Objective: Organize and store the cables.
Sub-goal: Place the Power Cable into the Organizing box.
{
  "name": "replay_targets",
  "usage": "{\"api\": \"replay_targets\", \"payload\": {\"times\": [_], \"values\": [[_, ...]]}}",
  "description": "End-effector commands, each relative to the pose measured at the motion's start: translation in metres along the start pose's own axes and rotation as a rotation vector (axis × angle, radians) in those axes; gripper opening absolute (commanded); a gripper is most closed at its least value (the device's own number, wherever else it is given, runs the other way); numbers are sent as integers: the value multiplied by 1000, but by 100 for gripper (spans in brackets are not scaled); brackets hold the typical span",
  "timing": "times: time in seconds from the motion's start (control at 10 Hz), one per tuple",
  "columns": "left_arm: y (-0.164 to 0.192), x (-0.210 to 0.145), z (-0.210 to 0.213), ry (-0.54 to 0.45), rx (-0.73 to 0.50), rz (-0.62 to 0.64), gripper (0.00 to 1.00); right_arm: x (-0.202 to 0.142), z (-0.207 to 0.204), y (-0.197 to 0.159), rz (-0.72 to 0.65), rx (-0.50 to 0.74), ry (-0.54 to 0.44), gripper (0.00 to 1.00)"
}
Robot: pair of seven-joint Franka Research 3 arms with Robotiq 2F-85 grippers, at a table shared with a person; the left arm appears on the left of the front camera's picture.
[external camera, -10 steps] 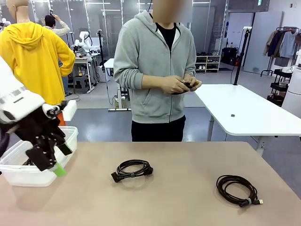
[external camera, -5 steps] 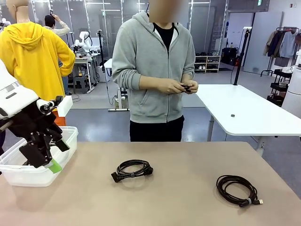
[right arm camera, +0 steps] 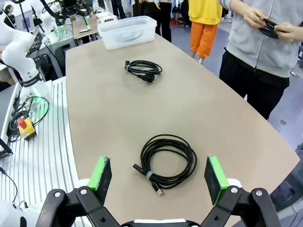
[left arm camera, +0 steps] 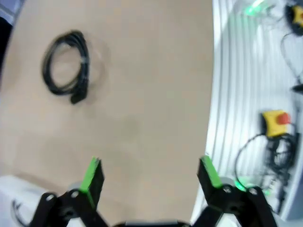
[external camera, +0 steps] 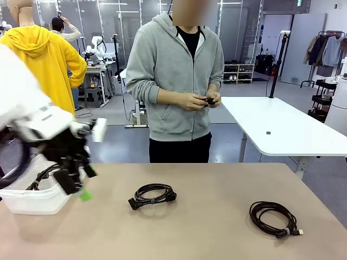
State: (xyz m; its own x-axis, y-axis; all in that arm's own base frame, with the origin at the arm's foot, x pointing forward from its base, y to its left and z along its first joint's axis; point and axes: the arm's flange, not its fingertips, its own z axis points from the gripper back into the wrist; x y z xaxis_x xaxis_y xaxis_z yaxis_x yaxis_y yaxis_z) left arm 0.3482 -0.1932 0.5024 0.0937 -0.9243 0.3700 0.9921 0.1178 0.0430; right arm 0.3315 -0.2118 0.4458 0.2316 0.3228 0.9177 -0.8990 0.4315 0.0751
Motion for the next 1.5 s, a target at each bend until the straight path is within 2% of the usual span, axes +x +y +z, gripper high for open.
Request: {"api": "replay_targets", "payload": {"times": [0.0, 0.2, 0.4, 0.5, 0.8, 1.4], "values": [[35, 53, -32, 114, 39, 34, 100, 3, -4, 4, -24, -22, -5, 100], [52, 83, -65, 99, 3, 39, 100, 3, -4, 4, -24, -22, -5, 100], [69, 107, -98, 172, -33, 21, 100, 3, -4, 4, -24, -22, -5, 100], [81, 115, -111, 231, -11, 29, 100, 3, -4, 4, -24, -22, -5, 100], [100, 116, -150, 267, -14, 69, 100, 3, -4, 4, -24, -22, -5, 100], [147, 107, -211, 248, -42, 10, 100, 3, -4, 4, -24, -22, -5, 100]]}}
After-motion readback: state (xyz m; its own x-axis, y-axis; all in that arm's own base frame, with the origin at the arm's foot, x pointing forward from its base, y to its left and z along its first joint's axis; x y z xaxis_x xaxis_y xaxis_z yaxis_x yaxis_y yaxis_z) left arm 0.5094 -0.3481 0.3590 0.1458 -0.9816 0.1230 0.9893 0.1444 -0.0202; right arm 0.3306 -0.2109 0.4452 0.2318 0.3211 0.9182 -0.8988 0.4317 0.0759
